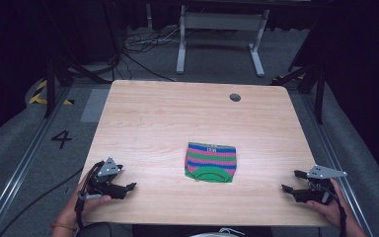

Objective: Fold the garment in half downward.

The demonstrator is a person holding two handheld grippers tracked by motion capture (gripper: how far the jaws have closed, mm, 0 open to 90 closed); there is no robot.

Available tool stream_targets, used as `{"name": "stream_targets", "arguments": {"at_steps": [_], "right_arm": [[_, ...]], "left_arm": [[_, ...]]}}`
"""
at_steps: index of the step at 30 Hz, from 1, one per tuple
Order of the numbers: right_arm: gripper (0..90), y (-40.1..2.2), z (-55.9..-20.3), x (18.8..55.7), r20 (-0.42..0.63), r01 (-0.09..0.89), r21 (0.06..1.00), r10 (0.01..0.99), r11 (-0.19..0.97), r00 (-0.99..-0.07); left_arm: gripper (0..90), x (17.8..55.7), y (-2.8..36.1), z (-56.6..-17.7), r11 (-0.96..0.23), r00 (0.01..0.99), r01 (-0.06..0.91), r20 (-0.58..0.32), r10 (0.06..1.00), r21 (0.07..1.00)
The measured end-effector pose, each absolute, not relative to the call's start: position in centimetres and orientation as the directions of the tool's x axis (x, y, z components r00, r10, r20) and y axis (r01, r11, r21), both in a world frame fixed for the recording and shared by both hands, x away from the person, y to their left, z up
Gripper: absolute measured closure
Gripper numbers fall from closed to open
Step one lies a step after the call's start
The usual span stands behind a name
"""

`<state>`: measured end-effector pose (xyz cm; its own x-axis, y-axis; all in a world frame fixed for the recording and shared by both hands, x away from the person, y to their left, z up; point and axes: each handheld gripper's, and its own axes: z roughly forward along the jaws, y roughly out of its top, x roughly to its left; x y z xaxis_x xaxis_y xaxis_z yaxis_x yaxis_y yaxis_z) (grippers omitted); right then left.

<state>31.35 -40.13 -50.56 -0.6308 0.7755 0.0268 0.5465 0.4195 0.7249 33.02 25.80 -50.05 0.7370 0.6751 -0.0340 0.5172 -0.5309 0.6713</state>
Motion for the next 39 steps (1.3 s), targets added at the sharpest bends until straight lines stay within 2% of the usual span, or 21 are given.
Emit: {"name": "stream_targets", "arguments": {"at_steps": [12,25,39], "right_arm": [[14.6,-40.08,-50.60,31.49,0.027,0.559,0.718,0.787,0.414,-0.617],[14.5,-40.09,-50.61,31.49,0.028,0.560,0.718,0.787,0.413,-0.616],[14.5,-40.08,-50.61,31.49,0.028,0.560,0.718,0.787,0.413,-0.616]], "left_arm": [[11.9,33.01,25.74,-50.07,-0.520,0.715,0.539,-0.035,0.698,0.663],[0.4,33.47,25.51,-50.19,-0.506,0.680,0.580,-0.036,0.733,0.638],[0.0,33.46,25.50,-50.19,-0.505,0.678,0.582,-0.038,0.734,0.637]]}}
